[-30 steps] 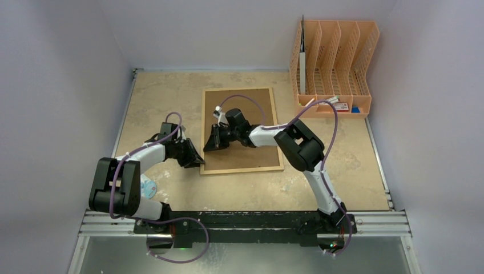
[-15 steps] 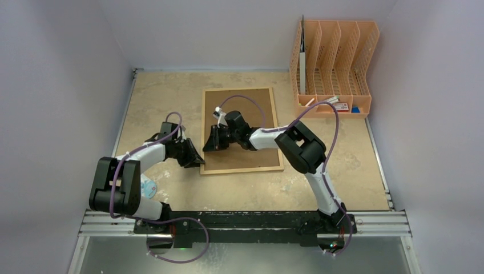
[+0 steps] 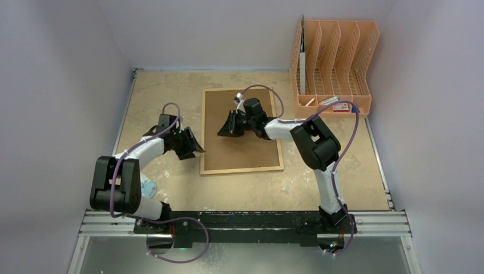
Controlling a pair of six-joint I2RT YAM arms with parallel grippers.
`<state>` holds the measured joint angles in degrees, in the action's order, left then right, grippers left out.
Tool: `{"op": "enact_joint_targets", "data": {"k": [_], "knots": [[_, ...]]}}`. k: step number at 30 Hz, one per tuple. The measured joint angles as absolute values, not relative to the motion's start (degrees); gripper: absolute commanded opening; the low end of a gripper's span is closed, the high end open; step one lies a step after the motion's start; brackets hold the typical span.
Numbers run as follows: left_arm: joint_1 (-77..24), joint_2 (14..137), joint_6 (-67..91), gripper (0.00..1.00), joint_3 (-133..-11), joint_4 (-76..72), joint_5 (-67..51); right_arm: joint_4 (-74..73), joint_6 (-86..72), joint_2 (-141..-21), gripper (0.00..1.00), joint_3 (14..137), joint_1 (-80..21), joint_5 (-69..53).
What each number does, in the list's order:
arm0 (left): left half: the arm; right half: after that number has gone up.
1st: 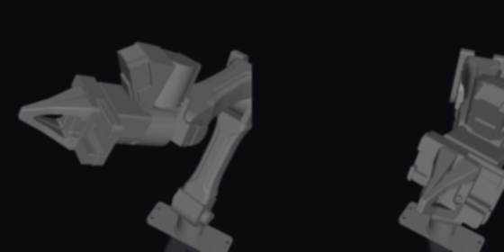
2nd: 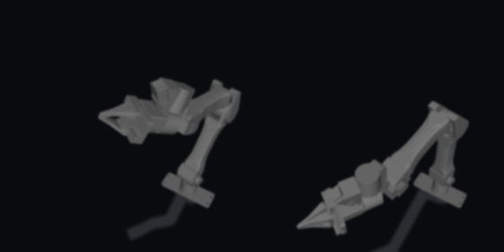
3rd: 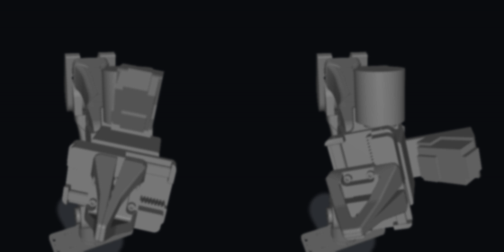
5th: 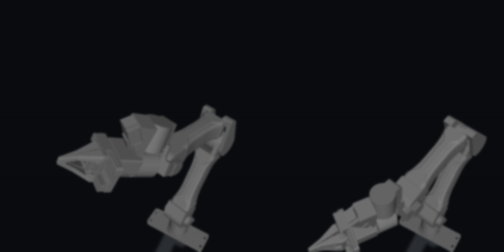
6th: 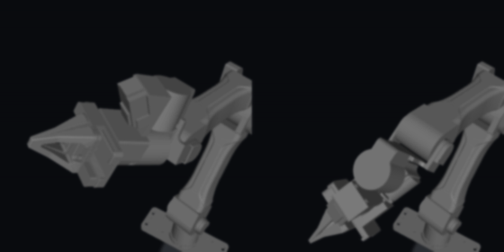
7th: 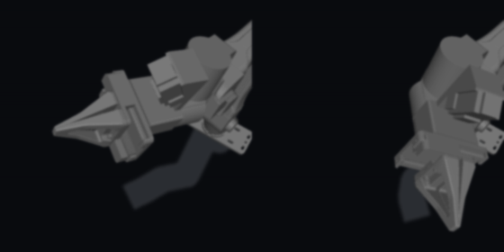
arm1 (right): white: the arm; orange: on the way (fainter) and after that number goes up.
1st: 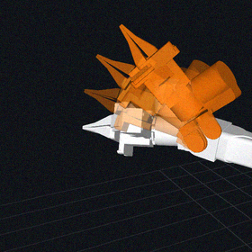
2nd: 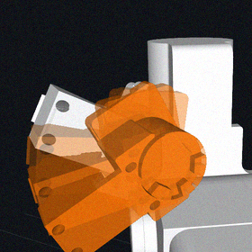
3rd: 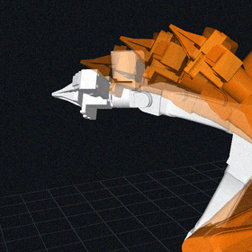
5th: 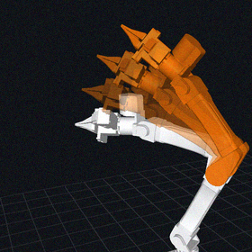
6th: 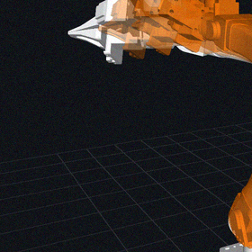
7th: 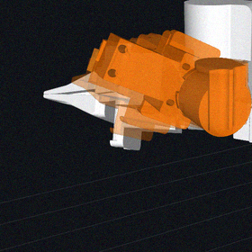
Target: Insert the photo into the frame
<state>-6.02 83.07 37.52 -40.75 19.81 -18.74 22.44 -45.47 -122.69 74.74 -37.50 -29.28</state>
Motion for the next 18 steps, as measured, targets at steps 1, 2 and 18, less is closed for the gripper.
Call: {"op": "enact_joint_targets", "data": {"k": [1, 2, 18], "knots": [[-5.93, 83.18, 37.39, 0.49, -41.43, 19.46, -18.74, 22.39, -45.78, -122.74, 0.20, 75.40, -36.88, -29.54], [-5.85, 83.48, 37.32, 0.49, -42.04, 18.94, -18.83, 22.37, -46.06, -122.96, 0.19, 76.38, -36.45, -29.74], [-5.34, 98.63, 38.37, 0.26, -51.20, 11.20, -21.67, 25.34, -50.85, -137.71, 0.12, 94.98, -36.80, -36.27]]}}
